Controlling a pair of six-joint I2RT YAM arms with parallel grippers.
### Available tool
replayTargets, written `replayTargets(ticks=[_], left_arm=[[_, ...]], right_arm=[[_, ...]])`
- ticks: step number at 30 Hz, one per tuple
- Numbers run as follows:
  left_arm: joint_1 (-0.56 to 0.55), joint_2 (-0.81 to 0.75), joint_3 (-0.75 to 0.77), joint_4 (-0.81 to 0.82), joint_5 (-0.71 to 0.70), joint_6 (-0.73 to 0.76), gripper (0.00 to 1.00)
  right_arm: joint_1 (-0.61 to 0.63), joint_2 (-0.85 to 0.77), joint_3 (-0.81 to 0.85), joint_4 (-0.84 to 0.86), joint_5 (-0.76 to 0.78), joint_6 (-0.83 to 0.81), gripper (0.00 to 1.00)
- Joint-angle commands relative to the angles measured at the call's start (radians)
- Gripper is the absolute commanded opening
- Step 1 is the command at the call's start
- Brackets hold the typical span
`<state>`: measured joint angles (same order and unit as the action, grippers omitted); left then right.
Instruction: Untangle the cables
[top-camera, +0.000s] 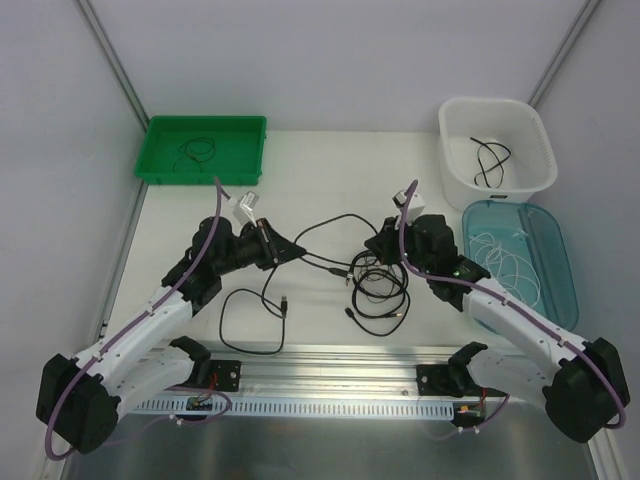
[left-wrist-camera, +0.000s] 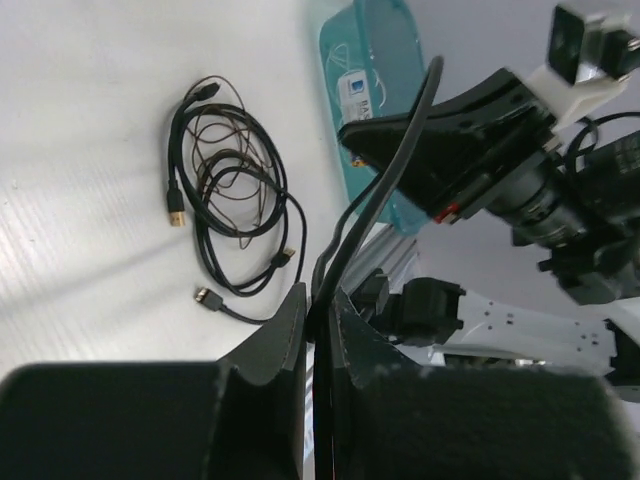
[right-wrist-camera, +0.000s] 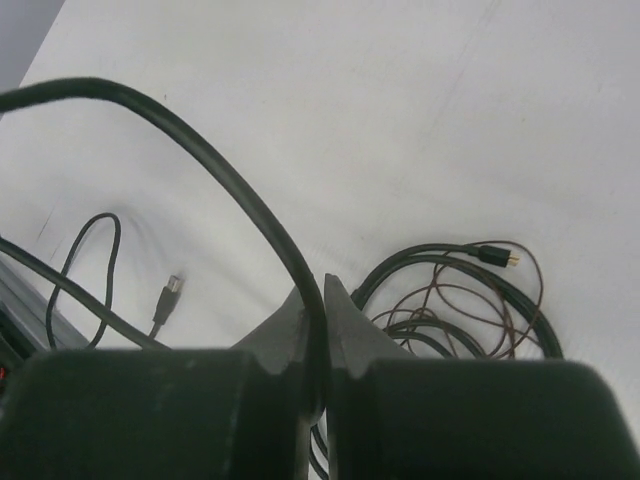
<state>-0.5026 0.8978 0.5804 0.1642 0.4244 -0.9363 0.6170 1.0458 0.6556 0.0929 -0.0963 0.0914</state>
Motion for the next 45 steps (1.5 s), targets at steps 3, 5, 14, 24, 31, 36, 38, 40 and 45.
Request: replayTargets(ticks=[3, 5, 14, 24, 31, 36, 38, 40, 45], left_arm=[[0.012, 0.093, 0.154, -0.149, 0.154, 0.221, 0.22], [0.013, 0.133, 0.202, -0.236, 0.134, 0.286, 0.44], [0.019, 0.240, 0.303, -0.293, 0.142, 0.381, 0.91], [0.019, 0.357, 0.366, -0.293, 0.004, 0.373, 0.52], [0.021, 0.349, 0.283, -0.295, -0.203, 0.325, 0.09], [0.021, 0.290, 0.109, -0.293, -0.328, 0.246, 0.12], [0.019, 0.251, 0.037, -0.292, -0.374, 0.219, 0.16], [0.019, 0.222, -0.006, -0.292, -0.398, 0.199, 0.20], [0.019, 0.147, -0.119, -0.288, -0.447, 0.159, 0.32]], right_arm=[[-0.081, -0.053, 0.200, -0.088, 0.032, -0.084, 0.01], [-0.106, -0.046, 0.268, -0.137, 0.041, -0.117, 0.01], [-0.134, 0.043, 0.467, -0.187, 0.007, -0.121, 0.01], [-0.126, 0.112, 0.417, -0.105, -0.192, -0.084, 0.01], [-0.060, 0.178, 0.299, -0.099, -0.299, -0.111, 0.01], [0.059, 0.259, 0.271, -0.098, -0.325, -0.137, 0.01], [0.104, 0.307, 0.265, -0.097, -0.323, -0.136, 0.01], [0.127, 0.338, 0.262, -0.061, -0.321, -0.124, 0.01], [0.222, 0.439, 0.288, -0.051, -0.304, -0.119, 0.01]])
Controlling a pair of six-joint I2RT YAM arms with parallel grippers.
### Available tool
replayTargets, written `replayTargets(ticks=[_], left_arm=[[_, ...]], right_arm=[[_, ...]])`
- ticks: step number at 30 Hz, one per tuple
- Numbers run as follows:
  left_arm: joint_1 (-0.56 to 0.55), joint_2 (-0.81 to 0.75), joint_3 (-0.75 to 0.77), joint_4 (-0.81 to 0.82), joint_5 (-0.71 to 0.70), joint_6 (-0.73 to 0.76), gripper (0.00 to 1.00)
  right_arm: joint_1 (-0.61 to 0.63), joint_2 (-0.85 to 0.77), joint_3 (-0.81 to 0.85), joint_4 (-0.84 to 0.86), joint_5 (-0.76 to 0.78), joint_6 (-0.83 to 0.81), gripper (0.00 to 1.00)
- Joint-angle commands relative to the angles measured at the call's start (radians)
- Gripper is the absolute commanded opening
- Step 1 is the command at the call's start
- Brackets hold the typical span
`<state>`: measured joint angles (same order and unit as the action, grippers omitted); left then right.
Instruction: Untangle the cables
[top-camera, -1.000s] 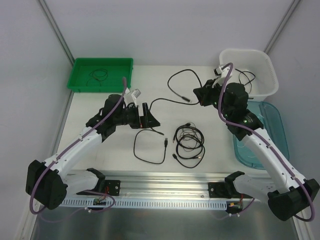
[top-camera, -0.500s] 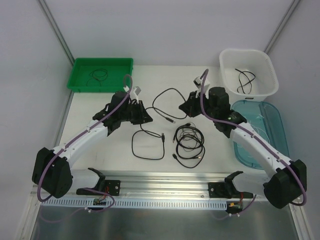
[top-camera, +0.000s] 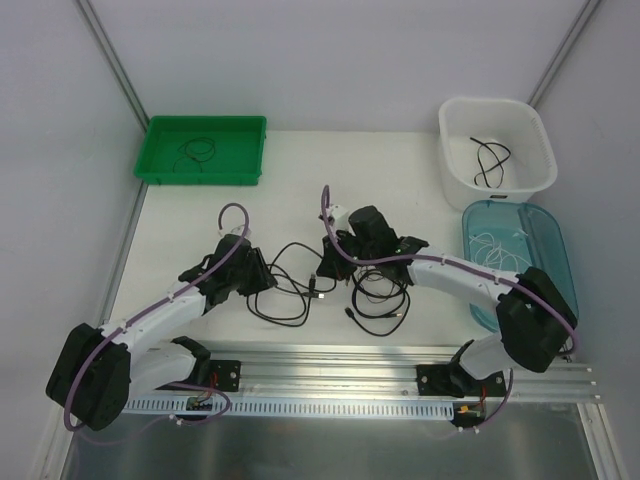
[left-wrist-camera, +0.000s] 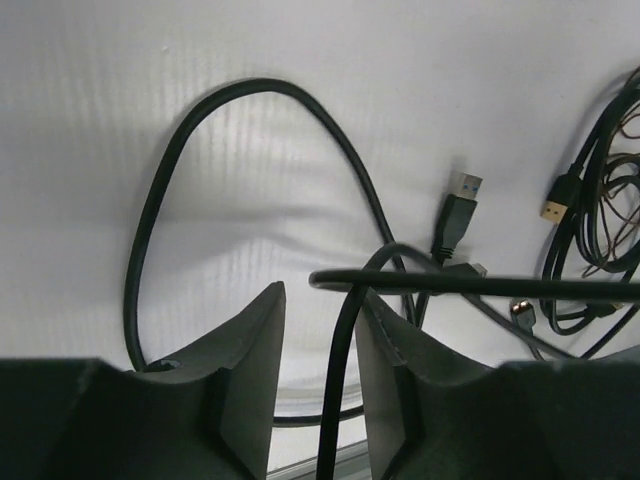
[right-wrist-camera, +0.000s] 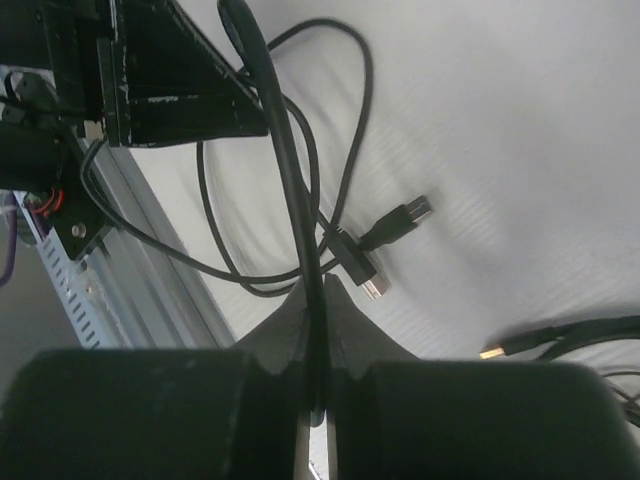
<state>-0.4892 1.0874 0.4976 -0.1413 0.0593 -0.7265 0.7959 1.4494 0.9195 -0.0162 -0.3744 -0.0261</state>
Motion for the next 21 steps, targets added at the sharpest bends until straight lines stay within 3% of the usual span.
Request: replayTargets(ticks=[1, 6, 10, 13, 14, 17, 19, 21], left_arm=[[0.006, -0.052, -0.048, 0.019, -0.085, -0.060, 0.34], [0.006, -0.064, -0.108, 0.017, -0.105, -0.089, 0.45], [0.006, -0.063, -0.131, 0.016, -0.119, -0.094, 0.58], [0.006, -0.064, -0.140, 0.014, -0.125, -0.097, 0.60], [0.006, -0.063, -0.142, 0.012, -0.125, -0.097, 0.61], [0.006, -0.060, -0.146, 0.012, -0.128, -0.097, 0.60], [0.006, -0.055, -0.151, 0.012, -0.125, -0.099, 0.59], [0.005, -0.054, -0.154, 0.012, -0.122, -0.102, 0.57]], right_arm=[[0.067, 0.054, 0.031, 0.053, -0.026, -0.001, 0.01], [0.121, 0.146, 0.065, 0.036, 0.005, 0.047, 0.01], [0.152, 0.222, 0.093, 0.021, 0.075, 0.074, 0.03], [0.170, 0.250, 0.107, -0.022, 0.147, 0.087, 0.16], [0.175, 0.267, 0.119, -0.043, 0.187, 0.092, 0.29], [0.192, 0.290, 0.142, -0.074, 0.242, 0.127, 0.44], [0.213, 0.298, 0.153, -0.083, 0.261, 0.149, 0.52], [0.229, 0.308, 0.170, -0.100, 0.282, 0.158, 0.53]])
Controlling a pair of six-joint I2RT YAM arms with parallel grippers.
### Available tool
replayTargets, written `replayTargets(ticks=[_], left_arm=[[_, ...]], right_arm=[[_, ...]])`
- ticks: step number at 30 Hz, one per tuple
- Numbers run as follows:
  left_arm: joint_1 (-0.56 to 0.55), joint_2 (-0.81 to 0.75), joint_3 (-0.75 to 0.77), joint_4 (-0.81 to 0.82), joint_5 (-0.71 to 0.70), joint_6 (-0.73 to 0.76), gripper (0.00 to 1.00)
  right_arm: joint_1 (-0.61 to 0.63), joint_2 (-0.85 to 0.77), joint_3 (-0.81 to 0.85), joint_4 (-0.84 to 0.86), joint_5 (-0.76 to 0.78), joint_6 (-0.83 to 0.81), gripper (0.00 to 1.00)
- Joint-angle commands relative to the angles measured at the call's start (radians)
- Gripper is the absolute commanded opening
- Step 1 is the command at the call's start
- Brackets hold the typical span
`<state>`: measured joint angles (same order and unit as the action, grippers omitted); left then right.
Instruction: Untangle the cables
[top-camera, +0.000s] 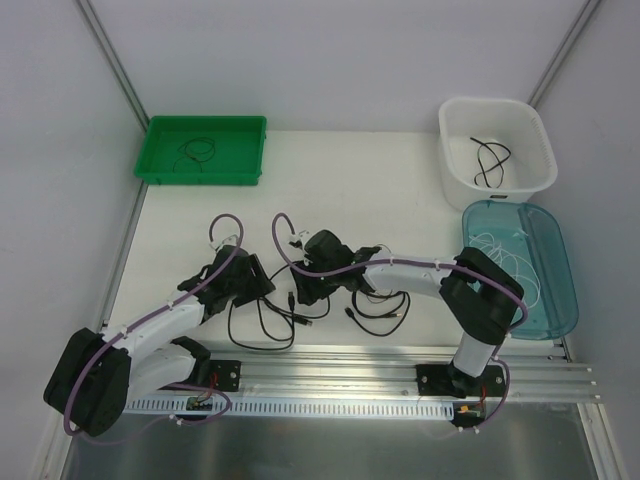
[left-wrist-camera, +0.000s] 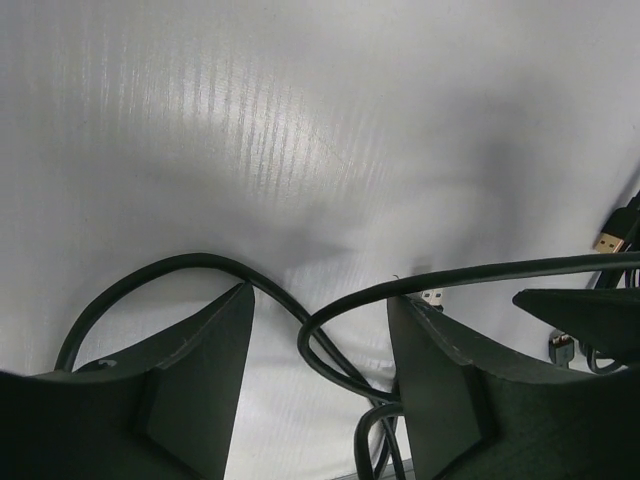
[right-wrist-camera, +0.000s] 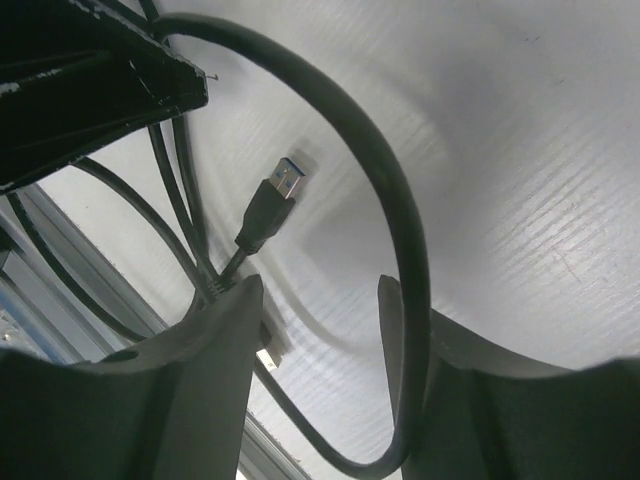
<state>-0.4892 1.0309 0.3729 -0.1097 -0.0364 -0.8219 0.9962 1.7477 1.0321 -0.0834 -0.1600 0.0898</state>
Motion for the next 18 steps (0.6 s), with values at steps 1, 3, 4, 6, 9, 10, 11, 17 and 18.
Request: replayTargets(ticks=[1, 3, 4, 6, 9, 10, 11, 17, 18], left_arm=[[0.006, 0.001, -0.031, -0.019, -0.025, -0.006, 0.56], [0.005, -0.006, -0.032, -0.019, -0.026, -0.006, 0.55], [0.005, -0.017, -0.034, -0.019, -0.028, -0.005, 0.54], [0.006, -0.025, -0.037, -0.019, -0.034, -0.006, 0.52], [0.005, -0.037, -0.043, -0.019, -0.039, -0.010, 0.51], [0.005, -0.040, -0.045, -0.019, -0.039, -0.011, 0.51], [0.005, -0.042, -0.048, -0.019, -0.040, -0.011, 0.51], [0.006, -0.068, -0.061, -0.019, -0.046, -0.028, 0.50], [0.005, -0.071, -0.063, -0.019, -0.049, -0.032, 0.50]], right_arm=[[0.044, 0.012, 0.060, -0.035, 0.073, 0.056, 0.54], [0.058, 0.021, 0.071, -0.041, 0.085, 0.070, 0.56], [0.071, 0.026, 0.077, -0.047, 0.091, 0.085, 0.58], [0.085, 0.044, 0.100, -0.053, 0.108, 0.099, 0.60], [0.119, 0.073, 0.137, -0.091, 0.154, 0.113, 0.62], [0.137, 0.091, 0.160, -0.101, 0.192, 0.116, 0.62], [0.142, 0.105, 0.173, -0.119, 0.223, 0.120, 0.62], [0.185, 0.190, 0.243, -0.177, 0.347, 0.152, 0.57], [0.189, 0.202, 0.252, -0.185, 0.368, 0.154, 0.55]])
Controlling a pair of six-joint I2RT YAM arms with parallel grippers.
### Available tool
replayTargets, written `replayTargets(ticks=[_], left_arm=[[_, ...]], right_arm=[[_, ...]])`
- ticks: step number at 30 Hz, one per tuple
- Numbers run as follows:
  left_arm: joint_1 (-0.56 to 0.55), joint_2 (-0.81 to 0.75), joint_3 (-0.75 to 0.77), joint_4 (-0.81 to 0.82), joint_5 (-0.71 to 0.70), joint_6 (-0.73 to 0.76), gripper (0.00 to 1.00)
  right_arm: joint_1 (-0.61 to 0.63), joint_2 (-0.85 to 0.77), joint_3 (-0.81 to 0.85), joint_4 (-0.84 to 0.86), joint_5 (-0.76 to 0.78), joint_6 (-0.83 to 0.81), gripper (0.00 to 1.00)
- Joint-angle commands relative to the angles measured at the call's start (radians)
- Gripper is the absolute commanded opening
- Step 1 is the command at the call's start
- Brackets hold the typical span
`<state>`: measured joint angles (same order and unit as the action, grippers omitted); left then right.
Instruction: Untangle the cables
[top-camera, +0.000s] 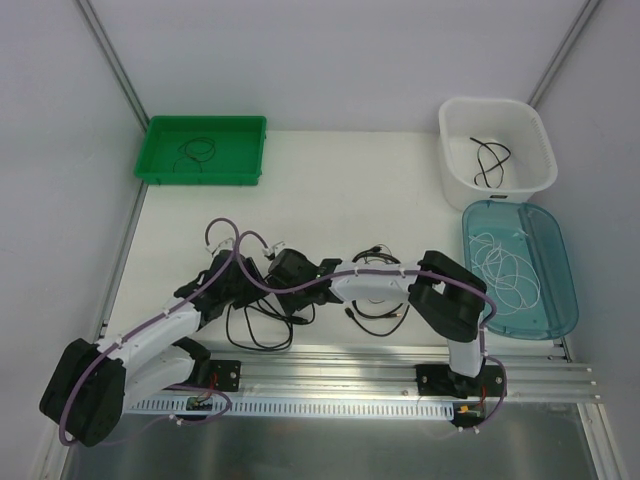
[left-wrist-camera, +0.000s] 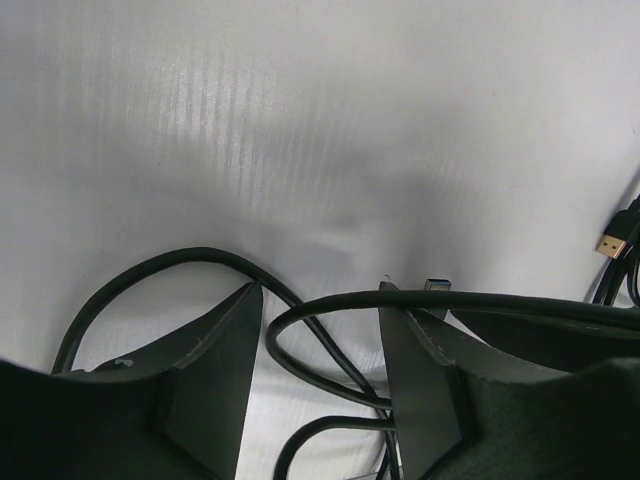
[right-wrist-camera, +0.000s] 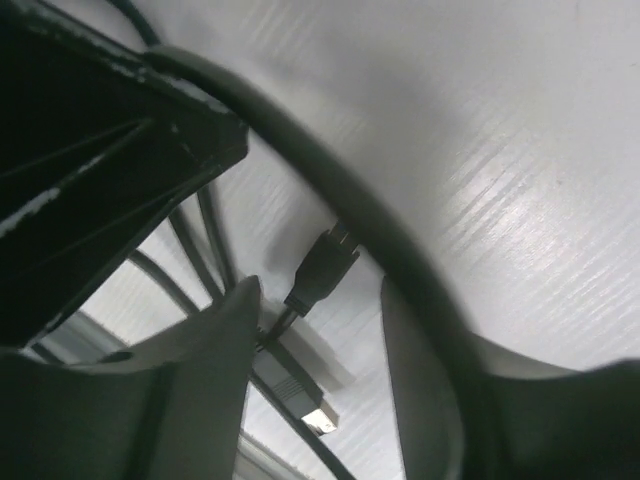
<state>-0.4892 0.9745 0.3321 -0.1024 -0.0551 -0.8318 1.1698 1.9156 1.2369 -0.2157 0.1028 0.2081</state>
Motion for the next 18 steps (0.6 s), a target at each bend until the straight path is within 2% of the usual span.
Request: replayTargets(ticks=[1, 3, 4, 9, 10, 12, 14, 18], left_arm=[[0.006, -0.023, -0.025, -0.025, -0.034, -0.024, 0.50], [0.005, -0.033, -0.027, -0.025, -0.035, -0.027, 0.50], [0.006, -0.042, -0.030, -0.026, -0.037, -0.027, 0.50], [0.006, -0.068, -0.038, -0.025, -0.040, -0.033, 0.51], [0.006, -0.072, -0.036, -0.026, -0.038, -0.035, 0.53], [0.006, -0.088, -0.028, -0.026, -0.026, -0.032, 0.56], [0.006, -0.103, -0.002, -0.033, -0.008, -0.023, 0.65], [0.005, -0.154, 0.121, -0.089, 0.020, 0.026, 0.88]], right_arm=[[0.027, 0.043, 0.055, -0.077, 0.148, 0.042, 0.49], [0.031, 0.069, 0.068, -0.096, 0.188, 0.047, 0.43], [0.034, 0.075, 0.068, -0.111, 0.205, 0.056, 0.35], [0.031, 0.083, 0.053, -0.149, 0.287, 0.053, 0.10], [0.030, 0.080, 0.049, -0.157, 0.296, 0.051, 0.01], [0.019, 0.066, 0.030, -0.154, 0.308, 0.042, 0.01], [-0.008, 0.037, 0.013, -0.145, 0.304, 0.030, 0.01], [-0.082, -0.062, -0.023, -0.137, 0.314, -0.008, 0.01]])
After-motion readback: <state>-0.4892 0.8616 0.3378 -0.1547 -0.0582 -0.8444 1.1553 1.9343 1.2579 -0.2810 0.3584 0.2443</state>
